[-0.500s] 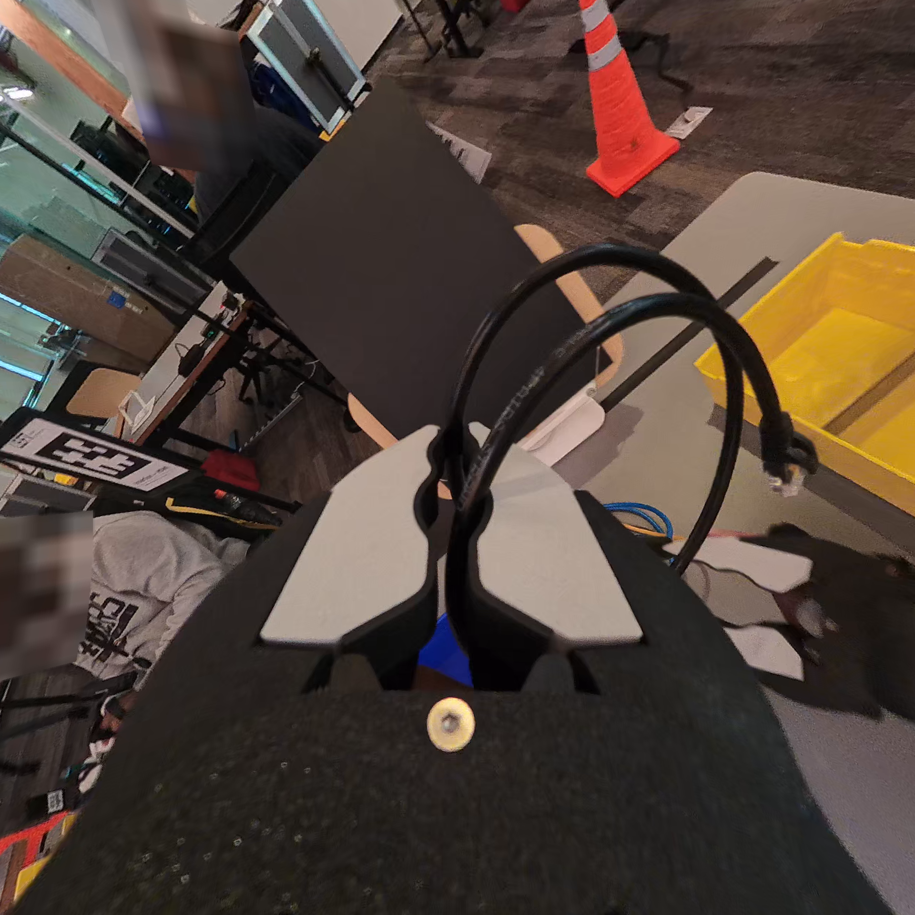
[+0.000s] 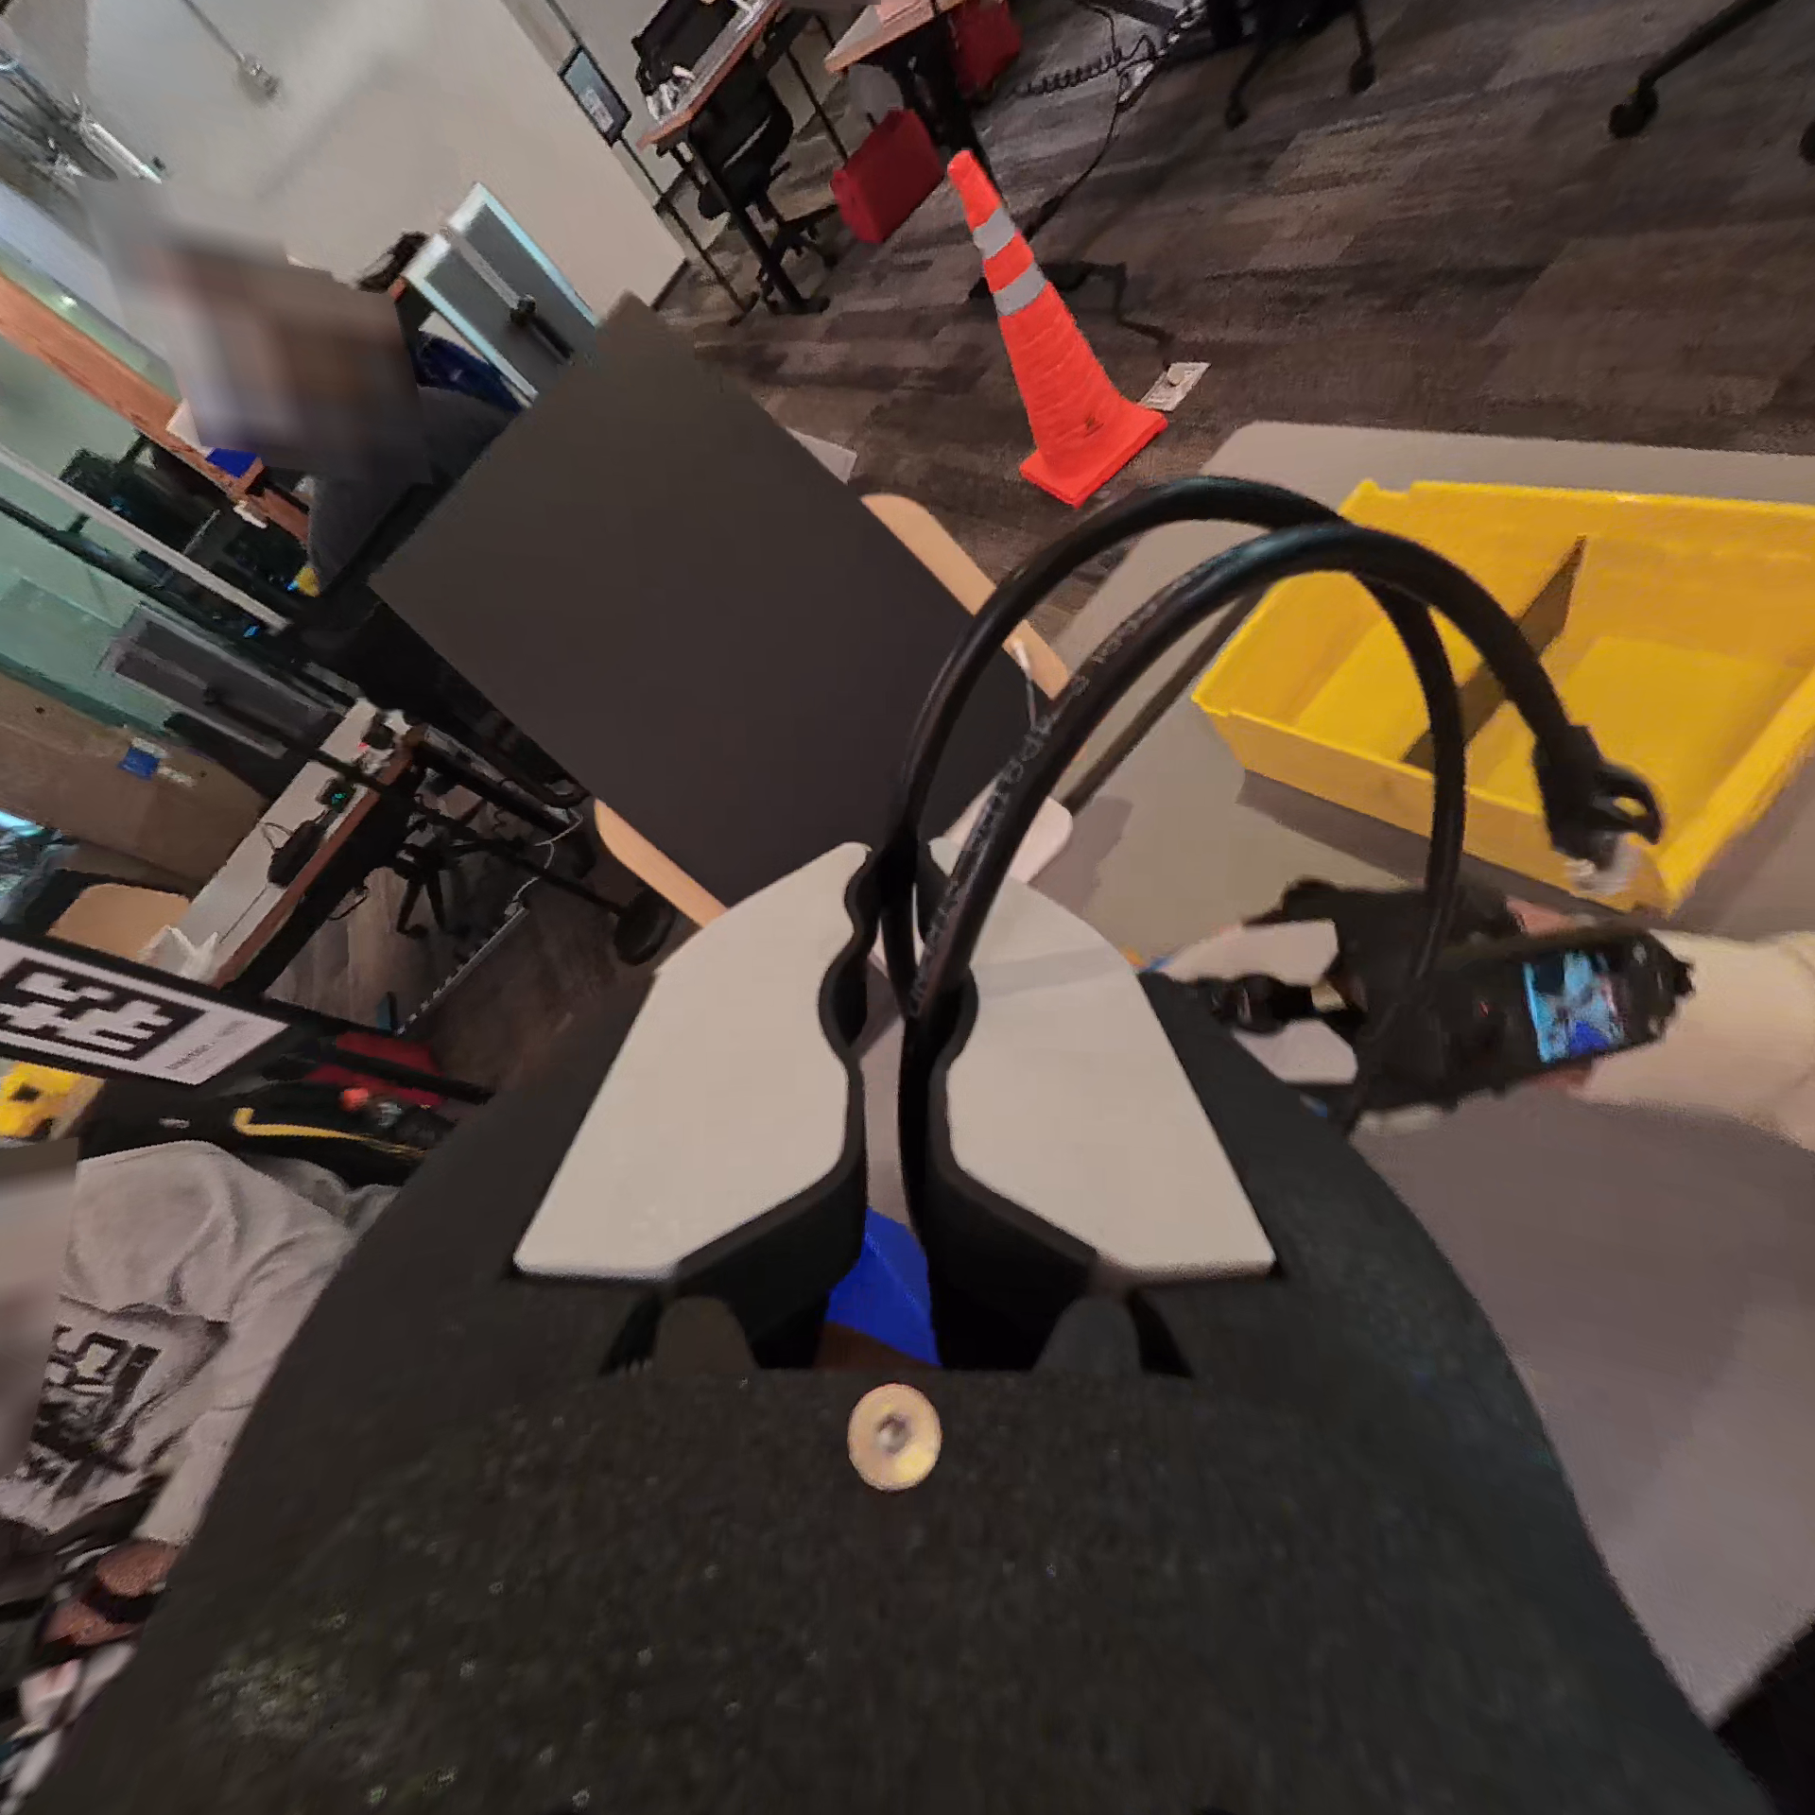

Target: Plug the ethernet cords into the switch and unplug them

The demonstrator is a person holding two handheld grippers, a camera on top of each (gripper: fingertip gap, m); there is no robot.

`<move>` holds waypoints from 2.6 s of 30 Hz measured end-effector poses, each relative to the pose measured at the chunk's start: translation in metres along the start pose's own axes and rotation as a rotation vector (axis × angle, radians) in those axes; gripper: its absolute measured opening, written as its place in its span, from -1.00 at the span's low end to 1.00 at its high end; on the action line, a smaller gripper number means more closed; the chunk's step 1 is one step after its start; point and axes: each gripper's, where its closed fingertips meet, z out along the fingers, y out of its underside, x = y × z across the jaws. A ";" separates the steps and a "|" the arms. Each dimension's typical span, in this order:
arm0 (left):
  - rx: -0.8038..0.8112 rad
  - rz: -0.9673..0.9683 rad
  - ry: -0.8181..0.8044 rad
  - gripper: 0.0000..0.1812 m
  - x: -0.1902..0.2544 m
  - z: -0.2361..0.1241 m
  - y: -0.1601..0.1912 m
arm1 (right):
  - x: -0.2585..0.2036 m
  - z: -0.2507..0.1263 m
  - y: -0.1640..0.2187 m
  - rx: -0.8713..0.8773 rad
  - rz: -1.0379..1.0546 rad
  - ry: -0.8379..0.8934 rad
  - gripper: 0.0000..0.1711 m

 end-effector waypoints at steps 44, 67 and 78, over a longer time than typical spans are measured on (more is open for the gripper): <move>-0.281 -1.030 0.799 -0.62 0.209 0.123 0.264 | -0.064 0.001 0.045 0.436 -0.830 0.266 -0.70; -0.238 -1.373 1.087 -0.86 0.224 0.114 0.259 | -0.073 0.002 0.044 0.439 -0.871 0.219 -0.70; -0.214 -1.300 1.028 -0.86 0.227 0.120 0.269 | -0.073 0.006 0.051 0.379 -0.928 0.235 -0.70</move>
